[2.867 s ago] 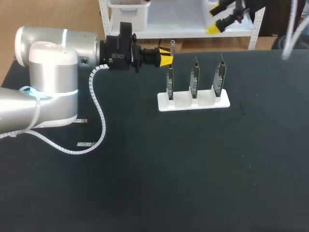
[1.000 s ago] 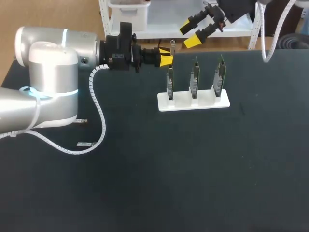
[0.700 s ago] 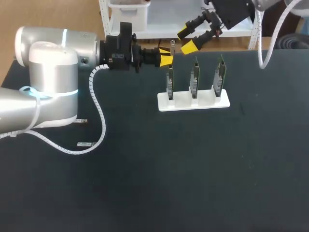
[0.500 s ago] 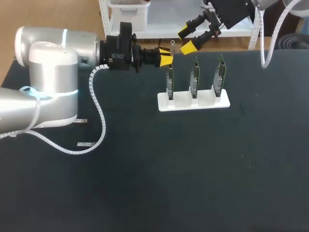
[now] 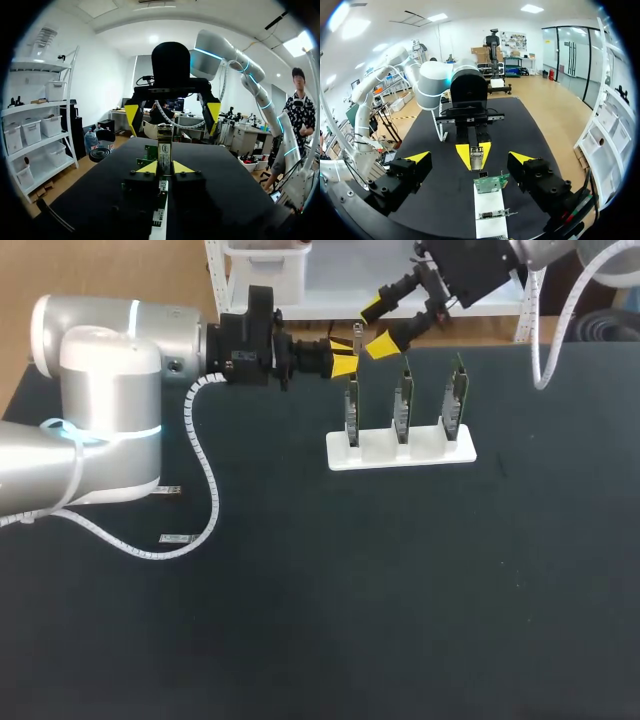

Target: Pick up the optical module with the left hand, and insert it into the network port with the right hand.

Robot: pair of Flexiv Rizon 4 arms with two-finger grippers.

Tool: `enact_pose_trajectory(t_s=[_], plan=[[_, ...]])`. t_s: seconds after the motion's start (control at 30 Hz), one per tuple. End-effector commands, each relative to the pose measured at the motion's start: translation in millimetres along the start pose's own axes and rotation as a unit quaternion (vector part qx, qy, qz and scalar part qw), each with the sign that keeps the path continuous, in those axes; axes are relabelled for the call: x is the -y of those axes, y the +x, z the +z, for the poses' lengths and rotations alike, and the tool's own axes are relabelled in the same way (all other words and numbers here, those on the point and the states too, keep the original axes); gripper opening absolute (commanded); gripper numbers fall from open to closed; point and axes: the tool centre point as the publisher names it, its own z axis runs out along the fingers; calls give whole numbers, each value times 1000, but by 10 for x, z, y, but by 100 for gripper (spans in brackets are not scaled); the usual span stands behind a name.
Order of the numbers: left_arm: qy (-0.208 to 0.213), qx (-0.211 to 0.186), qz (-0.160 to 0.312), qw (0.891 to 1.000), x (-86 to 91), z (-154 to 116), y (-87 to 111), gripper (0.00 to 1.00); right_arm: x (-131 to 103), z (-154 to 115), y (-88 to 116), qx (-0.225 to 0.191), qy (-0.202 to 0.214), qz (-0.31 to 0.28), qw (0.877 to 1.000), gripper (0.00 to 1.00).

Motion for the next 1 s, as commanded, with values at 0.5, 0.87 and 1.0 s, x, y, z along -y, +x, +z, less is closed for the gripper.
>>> enact_pose_trajectory(t_s=[0.5,0.87,1.0], plan=[[2,-2,0,1000,-15,1,-5,0,188,156,-62,12,-20,-7,1000,100],[2,-2,0,1000,-15,1,-5,0,196,206,-60,18,-28,-3,999,100],[2,-2,0,1000,-15,1,-5,0,194,208,-59,17,-25,-3,1000,1]])
